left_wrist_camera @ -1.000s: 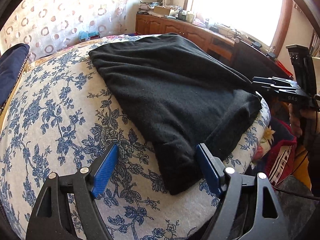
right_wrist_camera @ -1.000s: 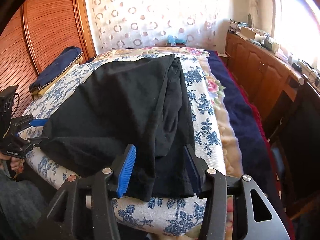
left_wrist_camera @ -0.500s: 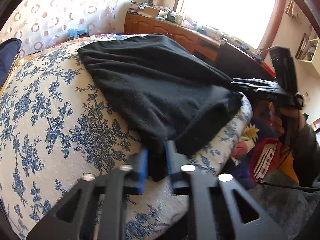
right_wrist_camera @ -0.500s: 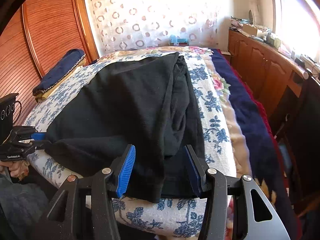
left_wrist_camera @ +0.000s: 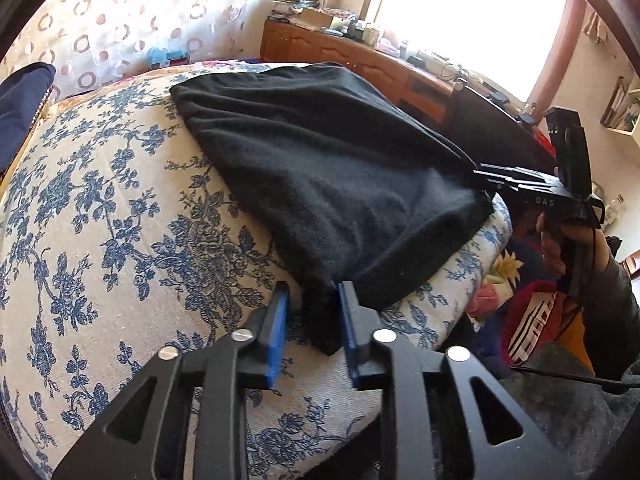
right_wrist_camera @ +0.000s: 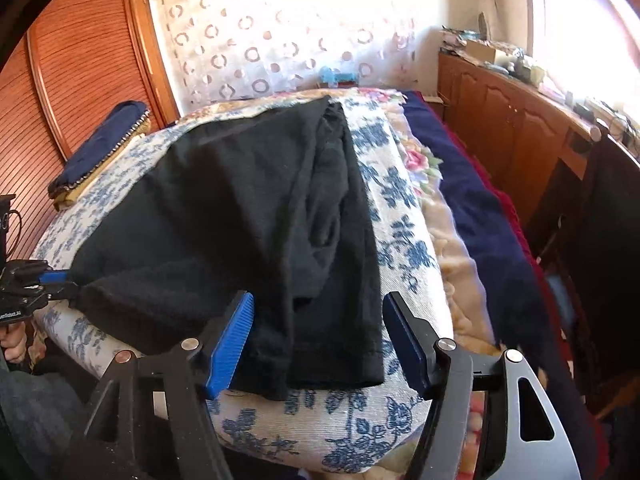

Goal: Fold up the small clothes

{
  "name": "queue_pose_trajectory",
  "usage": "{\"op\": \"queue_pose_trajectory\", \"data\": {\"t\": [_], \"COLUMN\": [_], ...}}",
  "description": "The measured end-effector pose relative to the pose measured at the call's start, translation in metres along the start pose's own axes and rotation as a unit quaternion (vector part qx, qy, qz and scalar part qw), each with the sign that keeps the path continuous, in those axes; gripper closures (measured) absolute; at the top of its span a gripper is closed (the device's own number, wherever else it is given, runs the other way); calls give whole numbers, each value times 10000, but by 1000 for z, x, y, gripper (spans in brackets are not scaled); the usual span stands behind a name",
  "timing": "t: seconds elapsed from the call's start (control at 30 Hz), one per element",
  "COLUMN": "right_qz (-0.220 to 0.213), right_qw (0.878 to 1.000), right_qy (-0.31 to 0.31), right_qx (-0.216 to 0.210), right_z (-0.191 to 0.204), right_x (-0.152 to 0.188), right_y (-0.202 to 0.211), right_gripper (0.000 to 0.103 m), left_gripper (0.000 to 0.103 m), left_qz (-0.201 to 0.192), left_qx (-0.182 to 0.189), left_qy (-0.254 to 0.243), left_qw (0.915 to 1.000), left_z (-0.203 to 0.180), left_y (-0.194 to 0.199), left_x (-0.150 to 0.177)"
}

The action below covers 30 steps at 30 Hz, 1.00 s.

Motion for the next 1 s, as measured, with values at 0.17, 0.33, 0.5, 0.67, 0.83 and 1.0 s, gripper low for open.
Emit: {"op": "queue_pose_trajectory", "data": {"t": [0.17, 0.33, 0.5, 0.67, 0.83, 1.0], "right_qz": [114, 144, 228, 175, -335, -888], "right_qw": [9999, 9995, 9985, 9978, 9954, 9905], "right_qy": [4, 260, 433, 466, 223, 285], "right_qx": [-101, -102, -249, -447, -866, -1015], "right_z": [2, 10, 12, 12, 6, 5], "right_x": [1, 0, 1, -3, -31, -86], "right_y": [-5, -6, -5, -2, 23, 36], "right_gripper": [34, 51, 86, 95, 96, 97], "left_gripper": [73, 72, 72, 93, 94, 94], "left_qz": [-11, -22, -39, -153, -638, -974], "left_qx": [-12, -9, 16, 296, 628, 594], "left_qy": [-14, -21, -24, -76, 192, 211], "left_qw": [10000, 10000, 10000, 9994, 9958, 9932], "left_z": [-1, -2, -2, -5, 2, 27], "left_y": [-1, -1, -1, 3, 32, 44], "left_x": [1, 1, 0, -3, -35, -93]}}
Point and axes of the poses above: each gripper's, at about its wrist camera, not at the fingertips, and y roughly against the way its jaws point, z to its left, x to its underside, the point moved 6 cm from there along -y, roughly the way its jaws point, and after that the axes turned 3 degrees about -y, right-handed, at the moved point
